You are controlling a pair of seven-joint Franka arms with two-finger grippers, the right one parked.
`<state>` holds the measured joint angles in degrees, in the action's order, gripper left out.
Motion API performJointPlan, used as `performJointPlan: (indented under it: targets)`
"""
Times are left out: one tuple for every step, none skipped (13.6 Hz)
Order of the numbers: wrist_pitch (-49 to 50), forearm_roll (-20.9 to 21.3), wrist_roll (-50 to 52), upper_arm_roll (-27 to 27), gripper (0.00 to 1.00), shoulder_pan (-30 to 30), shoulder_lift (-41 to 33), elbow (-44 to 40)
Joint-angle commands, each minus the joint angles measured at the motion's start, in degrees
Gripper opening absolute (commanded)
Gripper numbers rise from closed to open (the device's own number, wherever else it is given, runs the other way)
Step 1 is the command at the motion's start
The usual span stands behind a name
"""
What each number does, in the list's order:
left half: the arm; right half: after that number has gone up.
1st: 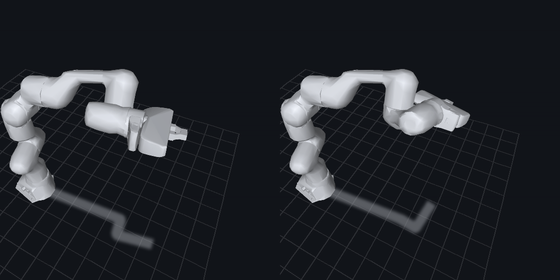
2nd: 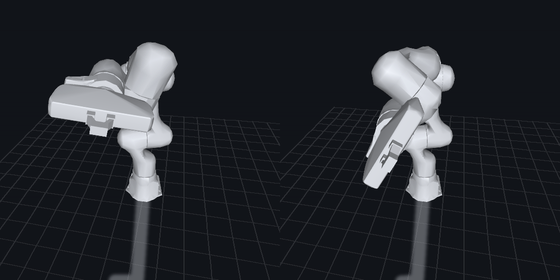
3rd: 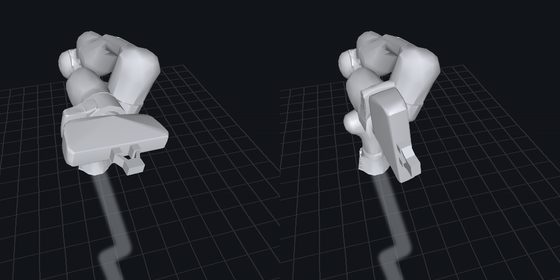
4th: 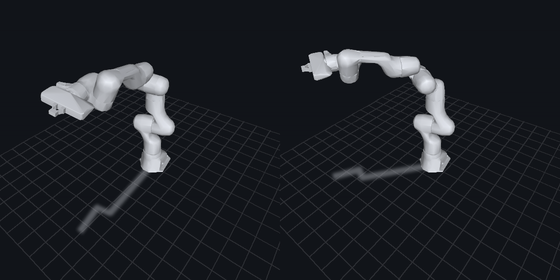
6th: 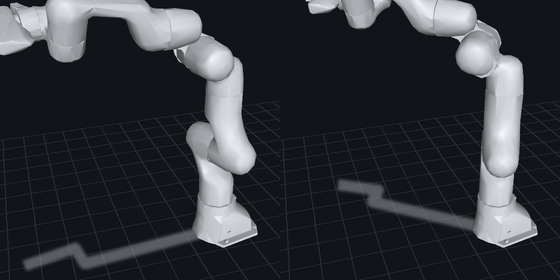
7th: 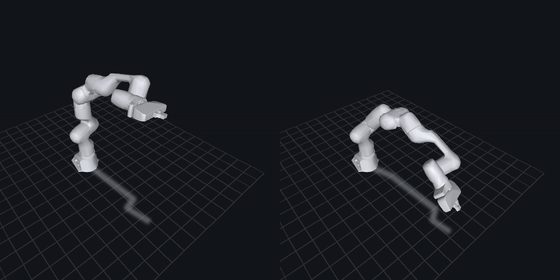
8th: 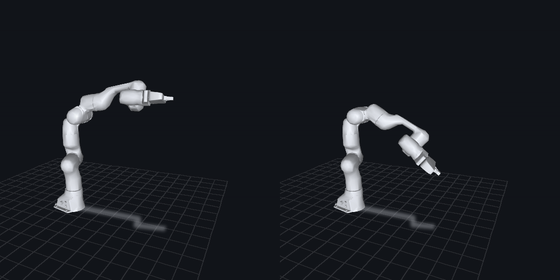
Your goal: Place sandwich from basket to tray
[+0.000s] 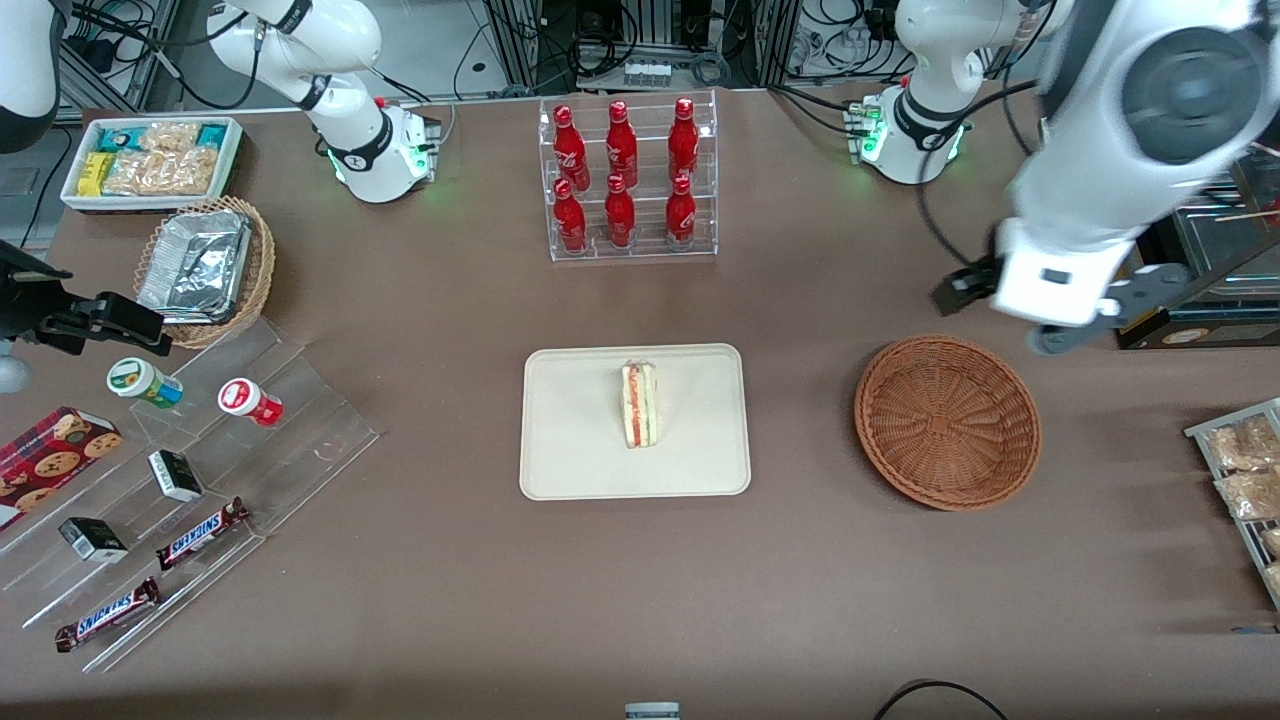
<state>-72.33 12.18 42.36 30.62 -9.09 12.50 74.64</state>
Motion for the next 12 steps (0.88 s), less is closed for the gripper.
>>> performJointPlan:
  targets:
    - [-0.36,-2.16,-7.18,0.23,0.99,-4.0,-2.04,1.47]
    - [-0.36,-2.6,-9.2,0.23,0.99,-5.14,-2.22,1.64]
    - [-0.36,-3.39,-12.1,0.14,0.99,-6.28,-2.31,1.82]
    - [-0.19,-4.26,-15.17,0.14,0.99,-7.86,-2.39,1.91]
    - [-0.18,-5.49,-18.16,0.14,0.99,-9.27,-2.48,1.91]
    - [-0.18,-6.2,-21.23,-0.47,0.99,-9.37,-2.48,2.0]
    - [-0.18,-6.82,-25.01,-3.43,0.99,-8.67,-3.09,2.43]
    - [-0.71,-8.82,-29.05,-7.9,0.99,-6.58,-4.14,3.57]
    - [-1.49,-10.58,-31.87,-13.78,0.99,-3.16,-5.02,4.54]
    - [-2.55,-11.38,-34.77,-19.06,0.99,0.26,-6.34,6.37]
    - [-3.95,-11.65,-37.06,-21.98,0.99,2.3,-8.18,8.83]
    - [-6.14,-11.66,-38.13,-23.58,0.99,3.1,-10.72,12.59]
